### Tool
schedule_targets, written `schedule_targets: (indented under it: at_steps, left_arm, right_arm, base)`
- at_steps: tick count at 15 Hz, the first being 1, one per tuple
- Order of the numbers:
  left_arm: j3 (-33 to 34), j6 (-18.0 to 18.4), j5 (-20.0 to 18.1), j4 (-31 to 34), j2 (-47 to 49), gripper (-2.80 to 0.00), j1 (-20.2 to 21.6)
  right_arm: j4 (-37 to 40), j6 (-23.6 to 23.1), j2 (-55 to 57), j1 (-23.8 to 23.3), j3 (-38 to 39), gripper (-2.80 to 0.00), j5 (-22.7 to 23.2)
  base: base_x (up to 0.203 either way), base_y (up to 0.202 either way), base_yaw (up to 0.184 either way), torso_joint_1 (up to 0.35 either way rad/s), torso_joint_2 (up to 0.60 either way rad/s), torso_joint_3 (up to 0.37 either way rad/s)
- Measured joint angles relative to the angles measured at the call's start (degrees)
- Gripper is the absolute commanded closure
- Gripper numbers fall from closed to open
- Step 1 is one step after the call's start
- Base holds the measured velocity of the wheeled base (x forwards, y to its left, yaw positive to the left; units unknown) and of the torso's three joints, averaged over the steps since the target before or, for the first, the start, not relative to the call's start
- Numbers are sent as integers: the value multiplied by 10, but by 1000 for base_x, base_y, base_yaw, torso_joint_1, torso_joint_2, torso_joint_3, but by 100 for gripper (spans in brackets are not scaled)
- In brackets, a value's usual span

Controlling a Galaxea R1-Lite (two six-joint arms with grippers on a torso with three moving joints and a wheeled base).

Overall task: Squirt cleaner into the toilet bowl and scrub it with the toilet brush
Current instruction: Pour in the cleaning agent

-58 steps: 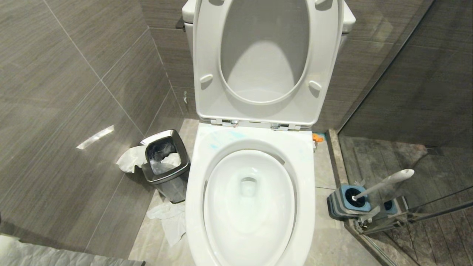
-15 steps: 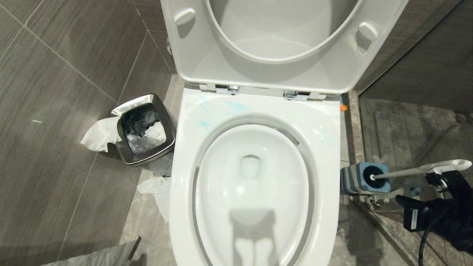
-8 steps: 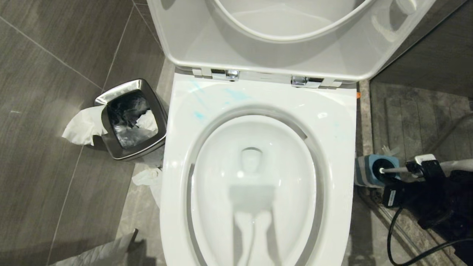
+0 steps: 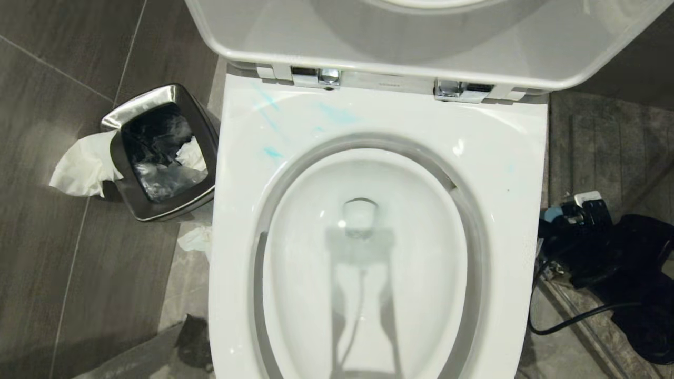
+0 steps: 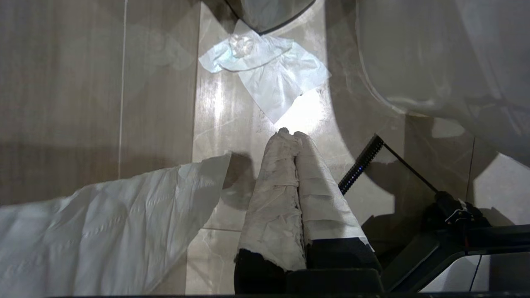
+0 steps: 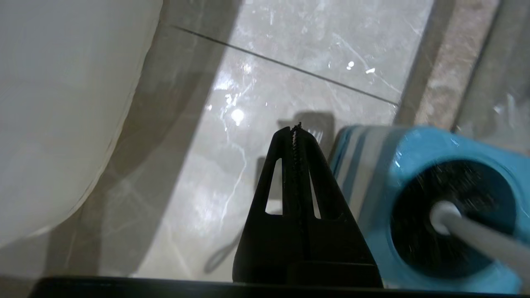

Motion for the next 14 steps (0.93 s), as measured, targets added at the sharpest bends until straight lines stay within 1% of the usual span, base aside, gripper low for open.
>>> schedule_targets:
  at_steps: [3,5,11,14]
  left_arm:
    - [0,0,-1,0,0,0,0]
    - [0,-14,1,0,0,0,0]
    - [0,-17,2,0,0,0,0]
    - [0,-17,2,0,0,0,0]
  right_arm:
    - [0,-1,1,15,-21,0,1]
    - [0,-1,0,20,-29,0,1]
    - [0,-4,-15,22,-39,0,1]
    - [-12,-4,-17,21,-63,0,2]
  base:
    - [0,0,0,1,3,-106]
    - [0,0,0,3,3,-13]
    - [0,0,0,0,0,0]
    - [0,0,0,0,0,0]
